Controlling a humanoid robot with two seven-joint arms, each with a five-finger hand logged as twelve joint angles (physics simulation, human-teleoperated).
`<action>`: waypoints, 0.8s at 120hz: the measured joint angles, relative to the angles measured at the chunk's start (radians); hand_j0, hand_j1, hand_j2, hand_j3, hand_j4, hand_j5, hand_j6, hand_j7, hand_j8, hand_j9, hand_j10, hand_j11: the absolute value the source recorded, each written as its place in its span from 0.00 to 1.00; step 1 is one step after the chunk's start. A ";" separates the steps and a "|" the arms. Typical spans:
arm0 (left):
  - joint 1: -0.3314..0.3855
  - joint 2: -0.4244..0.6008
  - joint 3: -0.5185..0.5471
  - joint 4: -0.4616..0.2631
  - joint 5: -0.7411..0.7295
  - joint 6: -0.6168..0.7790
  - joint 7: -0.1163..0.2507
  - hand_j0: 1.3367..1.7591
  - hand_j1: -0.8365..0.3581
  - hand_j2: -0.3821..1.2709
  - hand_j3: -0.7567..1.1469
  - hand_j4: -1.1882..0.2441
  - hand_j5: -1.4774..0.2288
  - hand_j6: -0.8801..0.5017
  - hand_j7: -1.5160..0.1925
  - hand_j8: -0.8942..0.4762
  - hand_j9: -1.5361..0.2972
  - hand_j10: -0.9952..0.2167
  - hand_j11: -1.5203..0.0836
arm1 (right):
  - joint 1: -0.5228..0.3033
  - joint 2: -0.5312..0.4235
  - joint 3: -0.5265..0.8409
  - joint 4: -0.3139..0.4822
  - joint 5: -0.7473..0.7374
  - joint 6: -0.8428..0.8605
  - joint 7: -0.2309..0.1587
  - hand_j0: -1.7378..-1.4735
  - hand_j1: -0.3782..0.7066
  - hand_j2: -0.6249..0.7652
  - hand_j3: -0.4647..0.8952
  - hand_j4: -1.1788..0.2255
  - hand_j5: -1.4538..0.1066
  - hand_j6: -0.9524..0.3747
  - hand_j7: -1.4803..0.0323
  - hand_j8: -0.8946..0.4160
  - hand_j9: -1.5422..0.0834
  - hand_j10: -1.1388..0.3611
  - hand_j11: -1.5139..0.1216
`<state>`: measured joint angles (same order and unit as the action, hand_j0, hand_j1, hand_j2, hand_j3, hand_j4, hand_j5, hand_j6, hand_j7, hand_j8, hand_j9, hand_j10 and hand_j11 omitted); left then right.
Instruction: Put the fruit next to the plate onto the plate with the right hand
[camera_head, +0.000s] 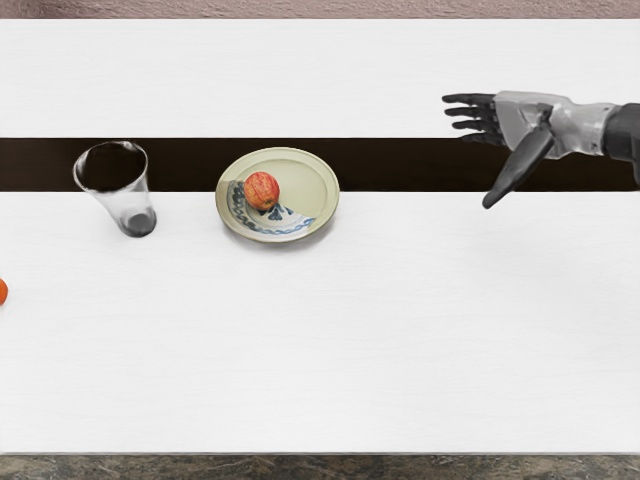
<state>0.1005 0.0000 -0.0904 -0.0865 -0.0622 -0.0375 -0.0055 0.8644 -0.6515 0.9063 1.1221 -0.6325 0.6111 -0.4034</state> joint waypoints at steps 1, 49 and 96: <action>0.000 0.000 0.000 0.000 0.000 0.000 0.000 0.76 0.98 0.23 0.40 0.82 0.86 0.63 0.88 0.64 0.83 0.81 0.94 | 0.000 0.000 0.000 0.000 0.000 0.000 0.000 0.30 0.03 0.45 0.34 0.84 0.93 0.72 0.98 0.68 0.95 0.76 0.93; 0.025 0.000 -0.001 -0.002 -0.006 0.002 0.004 0.76 0.98 0.23 0.40 0.82 0.86 0.63 0.88 0.64 0.83 0.81 0.94 | -0.009 0.000 -0.007 0.040 0.005 0.000 0.000 0.30 0.03 0.45 0.34 0.84 0.93 0.72 0.98 0.68 0.95 0.76 0.93; -0.001 0.000 0.002 0.000 -0.001 0.002 0.003 0.76 0.98 0.23 0.40 0.82 0.86 0.63 0.88 0.64 0.83 0.81 0.94 | -0.080 0.052 -0.004 0.059 0.012 0.000 0.001 0.30 0.03 0.45 0.34 0.84 0.93 0.72 0.98 0.68 0.95 0.76 0.93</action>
<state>0.0996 0.0000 -0.0888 -0.0865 -0.0635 -0.0357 -0.0022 0.7849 -0.5993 0.9028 1.1807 -0.6205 0.6111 -0.4020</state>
